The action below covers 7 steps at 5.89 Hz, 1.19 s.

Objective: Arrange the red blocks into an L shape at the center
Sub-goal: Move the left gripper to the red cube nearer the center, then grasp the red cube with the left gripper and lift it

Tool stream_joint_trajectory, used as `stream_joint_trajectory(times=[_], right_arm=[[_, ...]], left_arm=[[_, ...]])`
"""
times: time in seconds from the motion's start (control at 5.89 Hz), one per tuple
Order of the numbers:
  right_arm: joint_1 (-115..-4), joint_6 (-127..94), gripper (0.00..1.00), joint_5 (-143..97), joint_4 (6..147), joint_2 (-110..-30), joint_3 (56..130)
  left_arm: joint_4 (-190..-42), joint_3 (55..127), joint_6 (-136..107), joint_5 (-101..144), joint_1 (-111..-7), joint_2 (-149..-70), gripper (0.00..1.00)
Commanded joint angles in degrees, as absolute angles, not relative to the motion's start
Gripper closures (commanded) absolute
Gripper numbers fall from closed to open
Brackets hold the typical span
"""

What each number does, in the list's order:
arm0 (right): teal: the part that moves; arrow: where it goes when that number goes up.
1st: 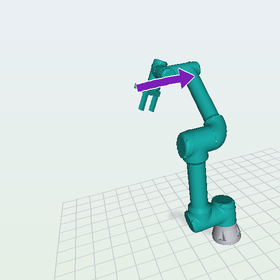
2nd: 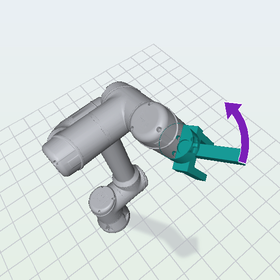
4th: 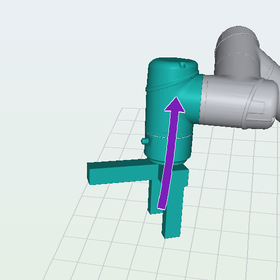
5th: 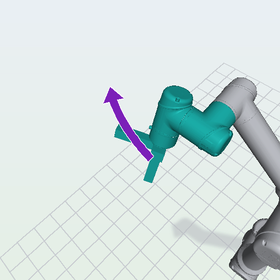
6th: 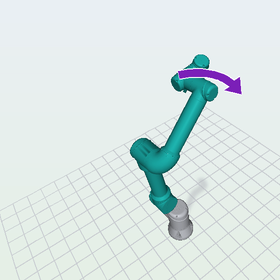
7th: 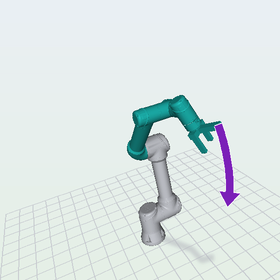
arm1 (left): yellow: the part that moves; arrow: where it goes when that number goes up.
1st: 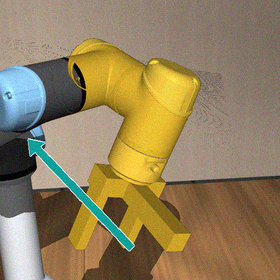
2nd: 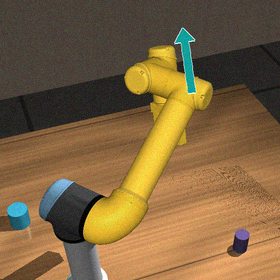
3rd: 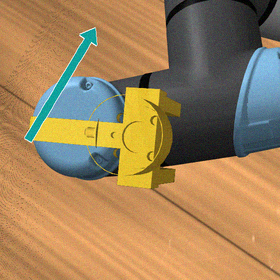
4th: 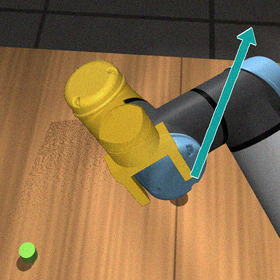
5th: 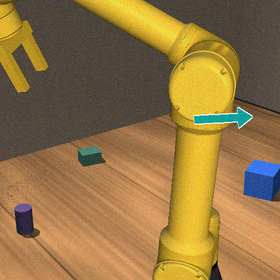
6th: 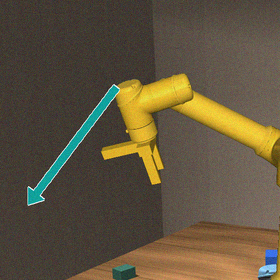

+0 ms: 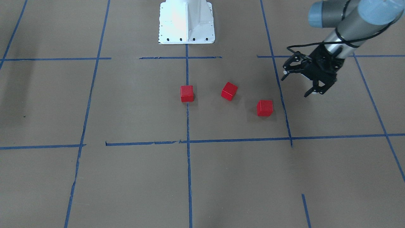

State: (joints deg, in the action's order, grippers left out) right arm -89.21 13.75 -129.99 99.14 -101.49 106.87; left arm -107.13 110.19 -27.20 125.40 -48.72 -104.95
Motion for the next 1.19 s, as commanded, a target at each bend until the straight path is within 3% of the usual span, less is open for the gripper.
stream_joint_trajectory(times=[0.0,0.17,1.02], right_arm=[[-89.2,13.7,0.01,-130.0,99.1,-101.5,106.9],[-89.2,13.7,0.01,-130.0,99.1,-101.5,106.8],[-89.2,13.9,0.01,-129.9,99.1,-101.5,106.6]], left_arm=[[-102.2,109.6,-43.3,113.5,-33.6,-111.2,0.00],[-96.5,109.1,-43.6,107.3,-30.2,-114.9,0.00],[-95.8,103.8,-43.3,106.1,-29.0,-117.1,0.00]])
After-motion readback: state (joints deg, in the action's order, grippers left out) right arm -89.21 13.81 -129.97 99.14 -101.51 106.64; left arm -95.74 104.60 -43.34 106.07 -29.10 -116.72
